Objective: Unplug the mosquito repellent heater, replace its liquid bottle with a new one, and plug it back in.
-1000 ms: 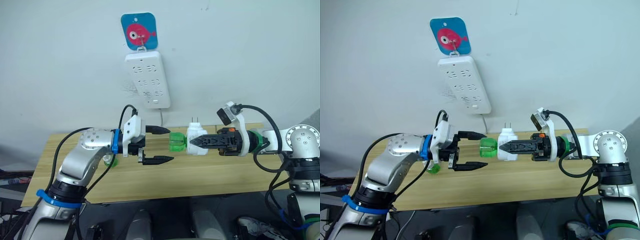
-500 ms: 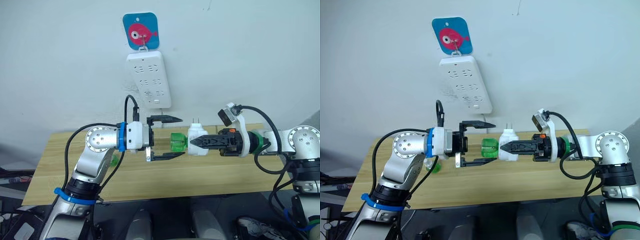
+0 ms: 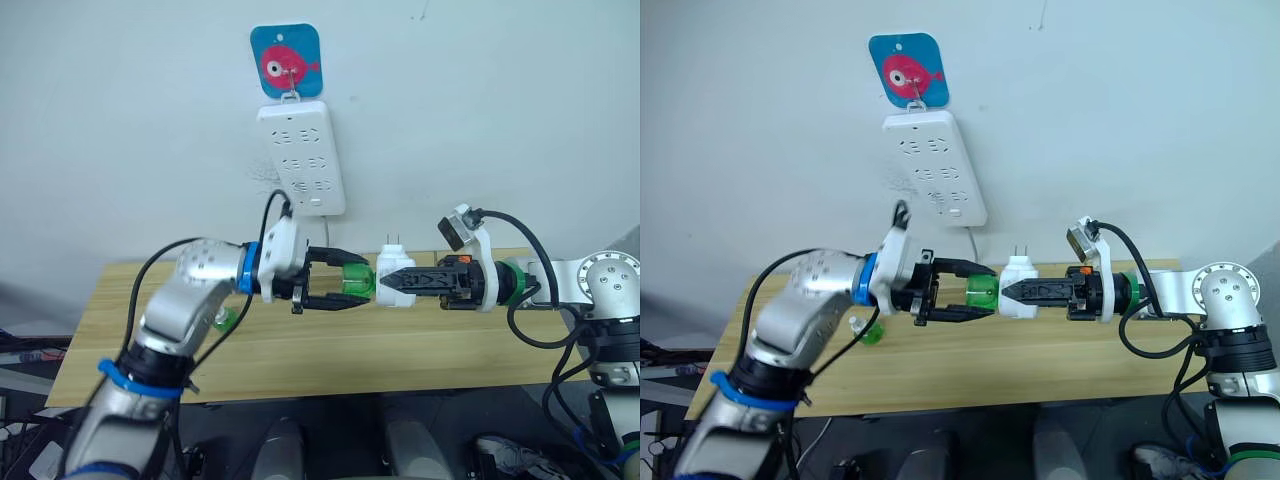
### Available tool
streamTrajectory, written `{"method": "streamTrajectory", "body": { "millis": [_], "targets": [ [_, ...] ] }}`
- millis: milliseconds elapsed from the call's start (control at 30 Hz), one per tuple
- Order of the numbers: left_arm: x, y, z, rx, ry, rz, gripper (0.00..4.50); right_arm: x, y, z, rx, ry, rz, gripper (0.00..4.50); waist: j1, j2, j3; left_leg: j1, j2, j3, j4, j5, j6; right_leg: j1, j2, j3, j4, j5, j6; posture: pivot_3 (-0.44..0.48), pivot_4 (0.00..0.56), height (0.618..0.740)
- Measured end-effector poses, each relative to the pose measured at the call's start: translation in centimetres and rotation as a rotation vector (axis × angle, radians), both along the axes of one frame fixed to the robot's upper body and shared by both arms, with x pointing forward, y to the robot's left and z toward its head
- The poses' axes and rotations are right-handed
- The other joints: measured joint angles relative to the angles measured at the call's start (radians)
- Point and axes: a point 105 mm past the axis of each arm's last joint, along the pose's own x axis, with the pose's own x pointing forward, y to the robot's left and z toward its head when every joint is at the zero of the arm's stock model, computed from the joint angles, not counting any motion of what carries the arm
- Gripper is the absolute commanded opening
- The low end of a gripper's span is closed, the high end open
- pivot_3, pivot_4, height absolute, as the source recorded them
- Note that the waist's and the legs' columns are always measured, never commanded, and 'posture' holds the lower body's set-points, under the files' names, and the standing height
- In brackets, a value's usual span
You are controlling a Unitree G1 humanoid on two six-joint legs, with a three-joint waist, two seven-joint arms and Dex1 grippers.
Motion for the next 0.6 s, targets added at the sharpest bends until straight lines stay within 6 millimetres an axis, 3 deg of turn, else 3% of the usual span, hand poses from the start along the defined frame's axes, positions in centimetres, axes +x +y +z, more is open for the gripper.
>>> {"method": "streamTrajectory", "body": {
  "millis": [100, 233, 400, 500, 600],
  "targets": [
    [-0.2, 0.1, 0.3, 0.02, 0.186, -0.006, 2.26, -0.4, 0.2, 0.3, 0.005, -0.017, 0.024, 3.07, -0.009, 0.0, 0.0, 0.0, 0.0, 0.0, -0.001, 0.0, 0.0, 0.0, 0.0, 0.0, -0.001, -0.001, 0.001, -0.106, 0.187, 0.725],
    [-0.3, 0.1, 0.1, 0.017, 0.207, -0.003, 2.26, -0.5, 0.2, 0.1, 0.002, -0.012, 0.03, 3.07, -0.02, 0.0, 0.004, 0.0, 0.001, 0.001, -0.001, 0.0, 0.0, -0.001, 0.0, 0.001, -0.001, -0.001, 0.0, -0.105, 0.189, 0.725],
    [-0.2, 1.0, -1.0, 0.035, 0.041, 0.036, 3.95, -0.5, -0.1, -0.2, -0.006, 0.0, 0.023, 3.07, -0.018, 0.001, 0.005, 0.0, 0.001, 0.002, -0.001, 0.0, 0.0, -0.001, 0.0, 0.001, -0.001, -0.001, 0.0, -0.104, 0.194, 0.725],
    [-0.2, 1.4, -2.1, 0.032, -0.049, 0.06, 3.95, -0.5, -0.2, -0.2, -0.008, 0.0, 0.02, 3.07, -0.01, 0.0, 0.006, 0.0, 0.001, 0.002, -0.001, 0.0, 0.0, -0.001, 0.0, 0.001, -0.001, -0.001, 0.0, -0.106, 0.196, 0.725],
    [-0.1, 1.2, -2.5, -0.038, -0.36, 0.123, 3.95, -0.4, -0.4, -0.2, -0.01, 0.0, 0.01, 3.07, 0.006, 0.0, 0.007, 0.0, 0.0, 0.004, -0.001, 0.0, 0.0, -0.001, -0.001, 0.003, -0.002, -0.001, 0.0, -0.105, 0.196, 0.725]
  ]
}}
